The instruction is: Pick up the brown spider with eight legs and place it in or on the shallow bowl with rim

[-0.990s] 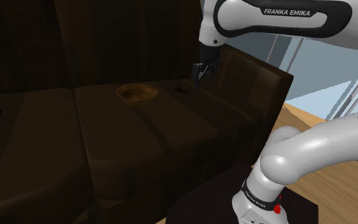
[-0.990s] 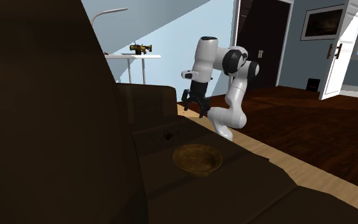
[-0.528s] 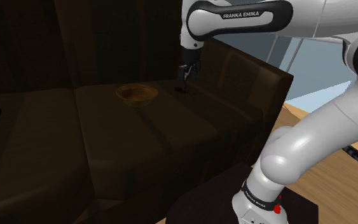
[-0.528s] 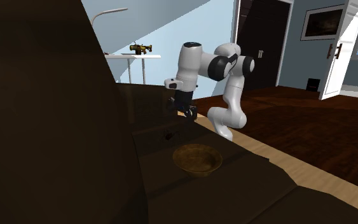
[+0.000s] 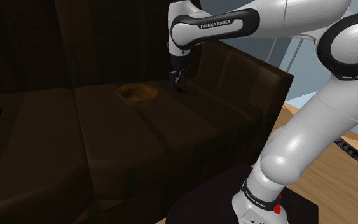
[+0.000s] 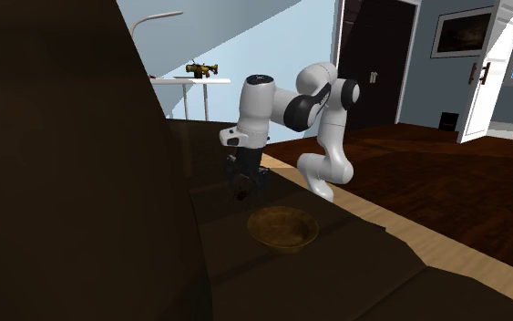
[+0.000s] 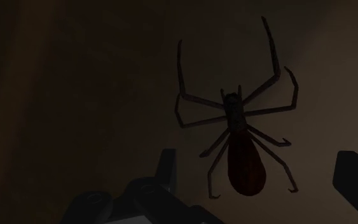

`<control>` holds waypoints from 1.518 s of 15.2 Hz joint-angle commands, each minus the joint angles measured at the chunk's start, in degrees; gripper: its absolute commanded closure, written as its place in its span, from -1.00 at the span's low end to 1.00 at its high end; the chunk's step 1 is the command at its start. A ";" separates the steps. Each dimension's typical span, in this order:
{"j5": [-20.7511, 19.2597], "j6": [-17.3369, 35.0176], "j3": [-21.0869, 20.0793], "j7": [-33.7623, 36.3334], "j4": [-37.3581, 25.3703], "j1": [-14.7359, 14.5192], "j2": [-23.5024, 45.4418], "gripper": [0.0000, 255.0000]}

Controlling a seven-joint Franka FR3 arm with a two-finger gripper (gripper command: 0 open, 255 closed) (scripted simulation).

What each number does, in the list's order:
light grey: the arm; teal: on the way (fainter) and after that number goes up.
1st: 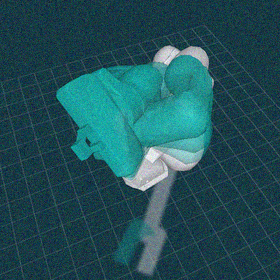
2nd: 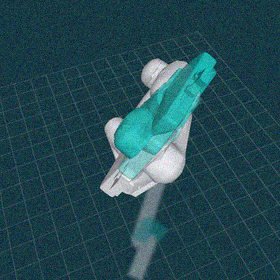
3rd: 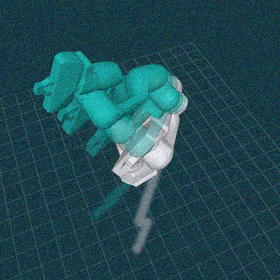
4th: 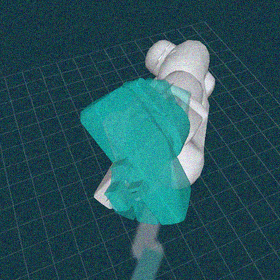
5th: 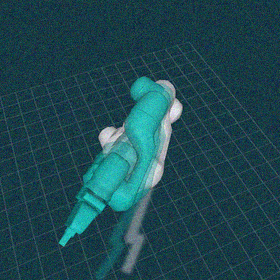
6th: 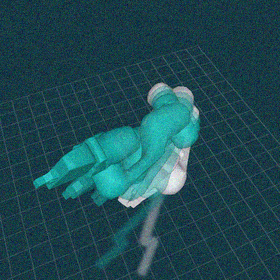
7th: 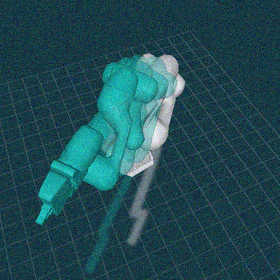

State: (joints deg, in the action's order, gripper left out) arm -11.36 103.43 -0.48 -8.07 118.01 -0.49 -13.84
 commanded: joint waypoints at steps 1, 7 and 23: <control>-0.15 1.59 0.24 -0.10 1.33 0.15 0.20 -1.00; -0.32 3.56 0.46 -0.03 3.10 0.30 0.37 -1.00; -0.22 2.05 0.42 -0.30 1.74 0.27 0.20 1.00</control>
State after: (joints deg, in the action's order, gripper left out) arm -11.62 106.13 -0.05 -8.24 120.35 -0.21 -13.58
